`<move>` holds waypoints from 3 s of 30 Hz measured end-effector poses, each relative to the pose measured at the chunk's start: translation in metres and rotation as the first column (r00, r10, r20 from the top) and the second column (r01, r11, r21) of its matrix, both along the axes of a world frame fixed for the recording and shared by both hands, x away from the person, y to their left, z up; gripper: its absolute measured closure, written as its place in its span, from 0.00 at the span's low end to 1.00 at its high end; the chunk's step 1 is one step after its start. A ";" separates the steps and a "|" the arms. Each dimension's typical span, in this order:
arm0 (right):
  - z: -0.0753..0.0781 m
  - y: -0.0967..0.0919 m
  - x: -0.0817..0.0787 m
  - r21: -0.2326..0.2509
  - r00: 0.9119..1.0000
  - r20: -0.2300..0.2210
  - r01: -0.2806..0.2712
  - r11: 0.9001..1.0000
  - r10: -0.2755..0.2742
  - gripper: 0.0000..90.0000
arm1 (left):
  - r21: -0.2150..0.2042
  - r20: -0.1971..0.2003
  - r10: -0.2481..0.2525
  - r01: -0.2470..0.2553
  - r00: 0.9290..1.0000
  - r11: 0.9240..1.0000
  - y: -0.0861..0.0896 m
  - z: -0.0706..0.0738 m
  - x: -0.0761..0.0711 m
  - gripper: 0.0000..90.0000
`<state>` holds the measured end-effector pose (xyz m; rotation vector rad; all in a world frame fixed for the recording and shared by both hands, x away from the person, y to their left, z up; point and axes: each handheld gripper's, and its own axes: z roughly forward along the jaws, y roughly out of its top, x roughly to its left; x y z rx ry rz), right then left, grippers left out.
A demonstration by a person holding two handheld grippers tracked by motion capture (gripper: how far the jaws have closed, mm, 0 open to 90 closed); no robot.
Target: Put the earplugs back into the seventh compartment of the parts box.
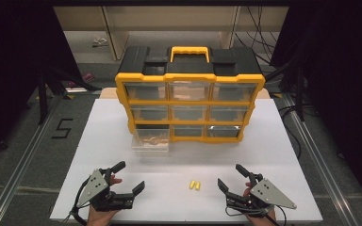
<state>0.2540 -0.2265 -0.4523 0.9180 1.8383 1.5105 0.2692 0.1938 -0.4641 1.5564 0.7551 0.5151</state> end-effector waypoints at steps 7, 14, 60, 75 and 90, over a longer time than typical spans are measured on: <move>0.000 0.001 0.000 -0.007 1.000 -0.003 -0.015 1.000 0.015 0.27 | 0.006 0.001 -0.003 0.003 1.000 1.000 -0.001 0.000 0.000 0.06; 0.001 0.005 -0.001 -0.024 0.999 -0.004 -0.051 0.998 0.050 0.28 | 0.008 0.001 -0.004 0.004 1.000 1.000 -0.002 0.000 0.000 0.07; -0.008 0.080 0.069 -0.432 0.835 -0.521 -0.438 0.789 0.178 0.47 | 0.004 0.010 0.000 0.000 1.000 1.000 -0.001 0.000 -0.001 0.07; -0.018 0.091 0.078 -0.487 0.808 -0.560 -0.500 0.716 0.183 0.63 | 0.005 0.009 -0.001 0.001 1.000 1.000 -0.001 0.000 -0.001 0.07; -0.017 0.084 0.084 -0.406 0.761 -0.607 -0.543 0.735 0.227 0.75 | 0.003 0.008 -0.003 0.003 1.000 1.000 -0.001 0.000 -0.001 0.08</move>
